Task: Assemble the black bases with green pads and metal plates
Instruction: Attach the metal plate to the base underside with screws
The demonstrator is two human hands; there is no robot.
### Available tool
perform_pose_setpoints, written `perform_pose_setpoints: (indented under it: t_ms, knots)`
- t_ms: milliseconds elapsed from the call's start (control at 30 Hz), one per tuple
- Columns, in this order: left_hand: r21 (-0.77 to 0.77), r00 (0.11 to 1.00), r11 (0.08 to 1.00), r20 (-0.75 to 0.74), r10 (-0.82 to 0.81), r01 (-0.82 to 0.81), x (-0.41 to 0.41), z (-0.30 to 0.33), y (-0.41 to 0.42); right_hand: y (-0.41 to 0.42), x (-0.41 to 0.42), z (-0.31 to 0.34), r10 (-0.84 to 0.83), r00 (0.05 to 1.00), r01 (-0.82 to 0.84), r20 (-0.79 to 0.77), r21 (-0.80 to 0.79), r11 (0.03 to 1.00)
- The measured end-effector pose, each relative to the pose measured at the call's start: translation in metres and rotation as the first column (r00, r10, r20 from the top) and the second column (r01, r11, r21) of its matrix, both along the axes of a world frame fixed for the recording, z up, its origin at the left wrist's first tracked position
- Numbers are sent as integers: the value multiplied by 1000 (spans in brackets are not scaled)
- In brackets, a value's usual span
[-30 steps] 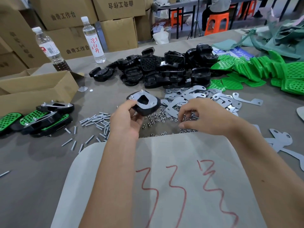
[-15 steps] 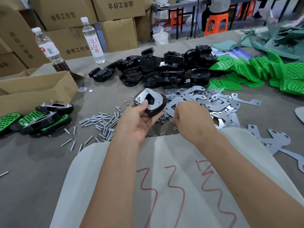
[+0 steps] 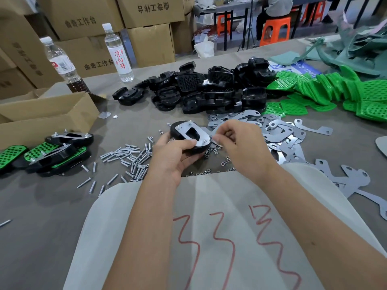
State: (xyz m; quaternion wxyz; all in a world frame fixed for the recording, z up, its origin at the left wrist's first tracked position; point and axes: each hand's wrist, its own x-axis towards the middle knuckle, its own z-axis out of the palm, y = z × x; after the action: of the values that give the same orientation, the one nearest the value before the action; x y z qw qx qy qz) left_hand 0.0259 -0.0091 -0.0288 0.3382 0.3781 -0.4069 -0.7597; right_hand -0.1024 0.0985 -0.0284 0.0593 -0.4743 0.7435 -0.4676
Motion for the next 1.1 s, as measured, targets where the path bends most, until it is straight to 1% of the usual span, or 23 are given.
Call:
perform_pose_setpoints:
  t_ms: [33,100,167,300,333,467,600,733,933,1100]
  knots:
    - [-12,1000,1000,20,-12,12,0,-1,0,0,0,-1,23,999,-20,40,-63,998]
    - [-22,999,999,36,-36,37,0,-1,1,-1,2,-3,67,997,-61,47,-116,991]
    - [-28,998,998,43,-53,55,-1,-1,2,-3,3,-6,111,994,-109,9,-119,987]
    - [-44,995,995,57,-86,89,-1,-2,4,-5,2,-9,154,980,-168,-129,-108,980]
    - [-43,994,994,56,-93,95,-1,-2,4,-6,2,-10,158,978,-174,-137,-110,979]
    - [1,995,995,18,-103,103,0,0,3,-6,3,-12,143,987,-154,-74,-186,970]
    - [22,995,994,5,-103,103,0,-1,2,-5,4,-11,115,990,-130,-78,-218,967]
    - [18,994,994,17,-105,105,-1,-1,2,-3,0,-11,179,984,-178,-14,-187,966]
    - [20,993,993,26,-118,117,1,0,1,-1,-2,-13,238,934,-176,265,-239,955]
    - [0,991,992,44,-122,123,0,0,2,-1,-3,-13,247,905,-178,347,-219,959]
